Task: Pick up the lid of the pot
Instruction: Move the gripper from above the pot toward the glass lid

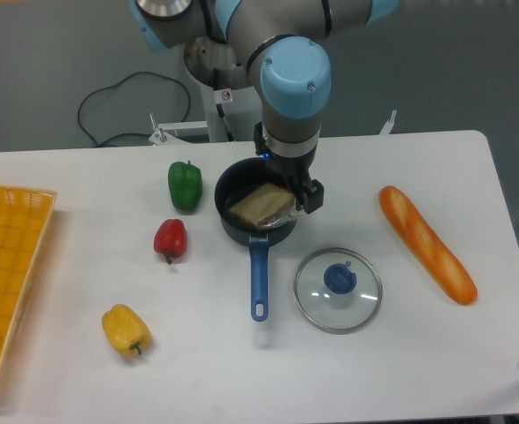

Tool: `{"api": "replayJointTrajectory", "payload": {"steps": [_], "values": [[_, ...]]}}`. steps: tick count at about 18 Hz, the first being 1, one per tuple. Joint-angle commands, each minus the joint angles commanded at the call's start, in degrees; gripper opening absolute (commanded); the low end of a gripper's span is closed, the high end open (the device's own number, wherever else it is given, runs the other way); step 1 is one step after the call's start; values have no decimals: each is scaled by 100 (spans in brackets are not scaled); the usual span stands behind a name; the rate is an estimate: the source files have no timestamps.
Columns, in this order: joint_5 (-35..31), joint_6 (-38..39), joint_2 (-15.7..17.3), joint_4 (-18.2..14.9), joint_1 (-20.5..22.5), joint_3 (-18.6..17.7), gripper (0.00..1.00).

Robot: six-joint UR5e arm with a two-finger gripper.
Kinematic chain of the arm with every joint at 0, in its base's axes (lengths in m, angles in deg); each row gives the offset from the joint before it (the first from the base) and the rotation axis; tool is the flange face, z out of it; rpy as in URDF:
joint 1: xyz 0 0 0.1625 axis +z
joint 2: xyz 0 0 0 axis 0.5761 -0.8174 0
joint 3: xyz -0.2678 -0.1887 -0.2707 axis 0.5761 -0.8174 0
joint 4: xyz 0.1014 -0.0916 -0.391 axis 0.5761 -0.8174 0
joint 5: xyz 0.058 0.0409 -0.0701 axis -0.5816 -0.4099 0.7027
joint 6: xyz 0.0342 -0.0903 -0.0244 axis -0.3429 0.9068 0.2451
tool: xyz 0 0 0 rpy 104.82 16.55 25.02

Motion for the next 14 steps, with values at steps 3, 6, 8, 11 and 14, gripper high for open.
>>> {"api": "replayJointTrajectory", "payload": {"steps": [3,6,8,11,14], "values": [[0,-167,-44,87,9,26,100],[-61,-133,-132,184,18,27,100],[-62,-106,-149,237,26,0,100],[-53,-10,-158,534,166,-17,100],[-26,105,-176,861,281,-9,100]]}}
